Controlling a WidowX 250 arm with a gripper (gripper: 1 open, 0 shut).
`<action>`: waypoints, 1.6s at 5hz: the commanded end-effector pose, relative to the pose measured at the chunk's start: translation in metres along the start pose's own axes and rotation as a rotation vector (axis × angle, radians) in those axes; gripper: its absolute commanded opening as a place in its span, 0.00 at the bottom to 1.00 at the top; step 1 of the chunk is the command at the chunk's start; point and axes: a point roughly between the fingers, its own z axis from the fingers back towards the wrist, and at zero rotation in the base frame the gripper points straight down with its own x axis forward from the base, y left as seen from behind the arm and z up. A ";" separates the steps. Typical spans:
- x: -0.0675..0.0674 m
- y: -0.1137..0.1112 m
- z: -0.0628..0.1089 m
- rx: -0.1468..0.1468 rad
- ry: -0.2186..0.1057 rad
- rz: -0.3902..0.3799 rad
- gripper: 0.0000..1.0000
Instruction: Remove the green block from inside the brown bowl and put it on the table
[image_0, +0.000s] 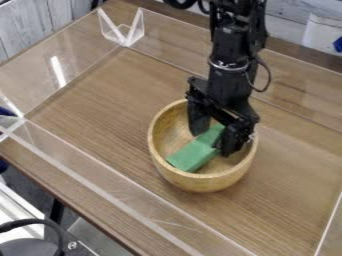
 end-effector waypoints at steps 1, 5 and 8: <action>0.006 0.000 0.018 0.016 -0.077 -0.013 1.00; 0.012 0.007 -0.009 0.007 -0.021 -0.013 1.00; 0.015 0.011 -0.025 -0.003 0.011 -0.011 1.00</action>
